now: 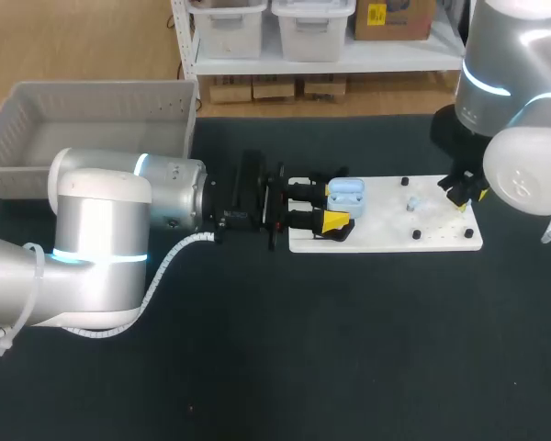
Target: Pick up each earbud case from the left stands, insert the matching earbuds, close the lid, and place the case in the box.
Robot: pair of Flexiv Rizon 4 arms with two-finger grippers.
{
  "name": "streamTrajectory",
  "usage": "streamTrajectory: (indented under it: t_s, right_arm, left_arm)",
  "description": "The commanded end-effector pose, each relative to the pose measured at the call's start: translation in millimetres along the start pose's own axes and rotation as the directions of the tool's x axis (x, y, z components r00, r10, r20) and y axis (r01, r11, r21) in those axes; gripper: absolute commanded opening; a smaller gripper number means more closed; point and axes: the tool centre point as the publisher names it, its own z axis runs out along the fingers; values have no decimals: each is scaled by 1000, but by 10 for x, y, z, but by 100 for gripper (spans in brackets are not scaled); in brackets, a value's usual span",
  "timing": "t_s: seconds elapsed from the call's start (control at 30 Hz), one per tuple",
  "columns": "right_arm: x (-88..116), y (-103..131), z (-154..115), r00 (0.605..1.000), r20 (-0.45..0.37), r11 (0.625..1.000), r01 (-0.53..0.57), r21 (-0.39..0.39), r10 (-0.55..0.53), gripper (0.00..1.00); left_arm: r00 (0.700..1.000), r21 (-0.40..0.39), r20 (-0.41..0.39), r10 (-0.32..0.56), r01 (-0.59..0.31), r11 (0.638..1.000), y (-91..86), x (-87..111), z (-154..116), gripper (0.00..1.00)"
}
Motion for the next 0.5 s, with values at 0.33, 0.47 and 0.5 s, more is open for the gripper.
streamTrajectory:
  t_s: [0.33,0.47,0.5]
  right_arm:
    - [30,7,-5,1000,3,1000,1,9,-1,0]
    - [72,20,-87,1000,9,1000,6,19,-6,0]
    - [90,27,-125,1000,11,1000,6,23,-7,0]
  left_arm:
    - [1000,-7,2,3,-3,1000,-19,6,2,0]
    - [1000,-7,2,3,-3,1000,-19,6,2,0]
    - [1000,-7,2,3,-3,1000,-19,6,2,0]
